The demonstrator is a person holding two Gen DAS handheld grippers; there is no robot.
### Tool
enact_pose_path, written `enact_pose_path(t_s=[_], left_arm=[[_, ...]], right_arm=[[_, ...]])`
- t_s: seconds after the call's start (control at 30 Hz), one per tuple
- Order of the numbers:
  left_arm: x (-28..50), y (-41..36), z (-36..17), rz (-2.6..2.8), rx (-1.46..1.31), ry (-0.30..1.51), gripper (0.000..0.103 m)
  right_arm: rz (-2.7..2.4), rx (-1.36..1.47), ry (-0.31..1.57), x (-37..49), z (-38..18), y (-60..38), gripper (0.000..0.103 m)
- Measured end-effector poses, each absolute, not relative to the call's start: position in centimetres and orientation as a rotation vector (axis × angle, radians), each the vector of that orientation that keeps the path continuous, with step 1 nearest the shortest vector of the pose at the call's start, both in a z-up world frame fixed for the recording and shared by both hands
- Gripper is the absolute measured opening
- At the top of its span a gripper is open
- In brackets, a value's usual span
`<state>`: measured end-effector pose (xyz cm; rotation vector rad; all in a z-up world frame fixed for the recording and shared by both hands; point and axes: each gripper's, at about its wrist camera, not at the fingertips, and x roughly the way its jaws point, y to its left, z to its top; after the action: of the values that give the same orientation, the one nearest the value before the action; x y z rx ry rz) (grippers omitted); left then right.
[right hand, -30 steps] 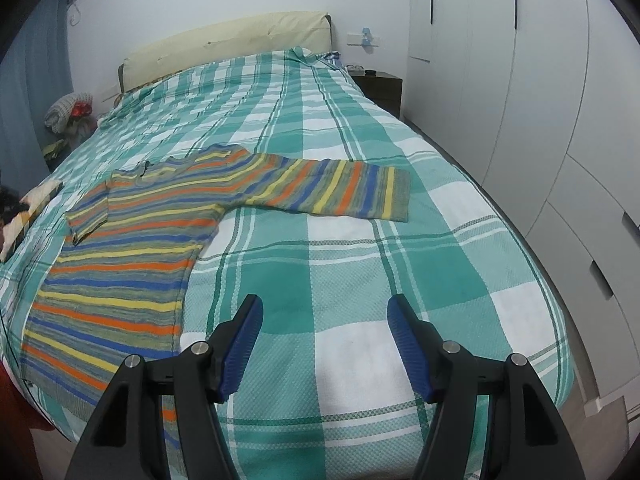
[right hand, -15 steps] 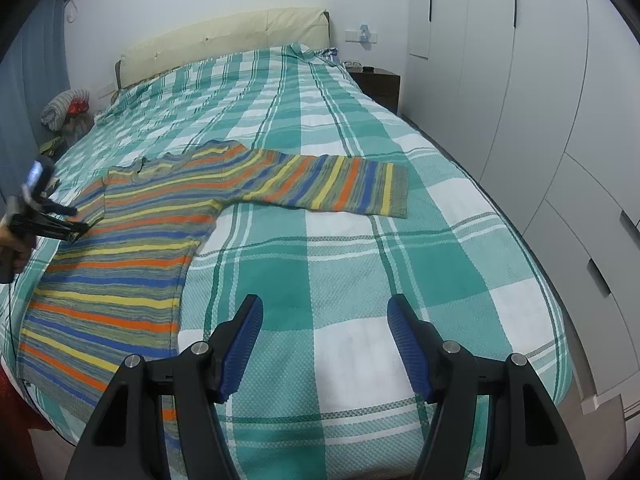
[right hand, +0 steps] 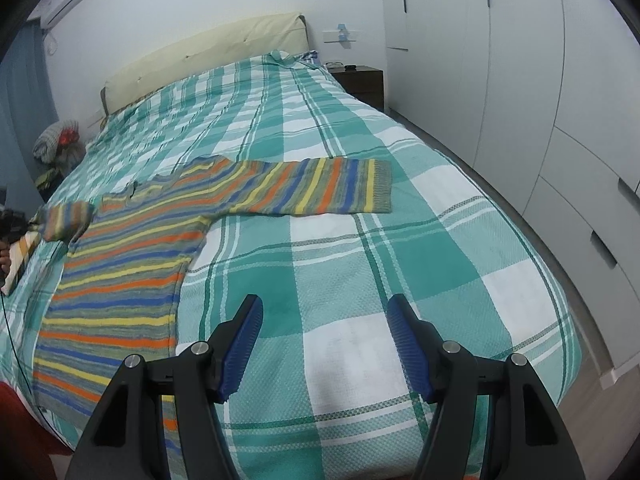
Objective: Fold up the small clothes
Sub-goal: 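Grasp the other sleeve cuff with the left tool and fold it across the body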
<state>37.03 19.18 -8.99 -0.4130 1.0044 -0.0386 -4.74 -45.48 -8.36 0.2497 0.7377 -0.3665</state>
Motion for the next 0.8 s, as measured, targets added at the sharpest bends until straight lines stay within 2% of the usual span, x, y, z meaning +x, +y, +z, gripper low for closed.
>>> enact_pose_path(t_s=[0.1,0.37,0.57,0.6,0.67,0.7,0.73,0.8], left_arm=[[37.4,20.4,-11.5,0.003,-0.427,1.063,0.003],[35.4,26.9,-14.3,0.13,-0.637,1.069,0.001],[35.4,26.9,-14.3,0.093,-0.588,1.097,0.002],[35.6,27.1,-14.5,0.056,-0.626,1.1,0.007],[35.0,27.6,-14.8,0.029,-0.704,1.092,0.028],[34.7,27.8,-14.8,0.016,-0.724,1.084,0.057],[34.2,27.9,-14.7,0.007,-0.734,1.067,0.072],[33.0,27.7,-14.8,-0.021,-0.733,1.04,0.073]], right_arm=[[-0.365,0.255,0.755,-4.3,-8.5,-45.4,0.065],[-0.368,0.22,0.782,-3.9,-8.8,-44.9,0.065],[-0.374,0.259,0.796,-3.7,-9.2,-45.7,0.065],[-0.374,0.262,0.797,-3.7,-9.2,-45.7,0.065],[-0.375,0.26,0.795,-3.8,-9.2,-45.8,0.065],[-0.376,0.257,0.792,-3.8,-9.1,-45.8,0.065],[-0.378,0.254,0.788,-3.9,-9.1,-45.8,0.065],[-0.381,0.252,0.785,-3.8,-9.1,-45.8,0.065]])
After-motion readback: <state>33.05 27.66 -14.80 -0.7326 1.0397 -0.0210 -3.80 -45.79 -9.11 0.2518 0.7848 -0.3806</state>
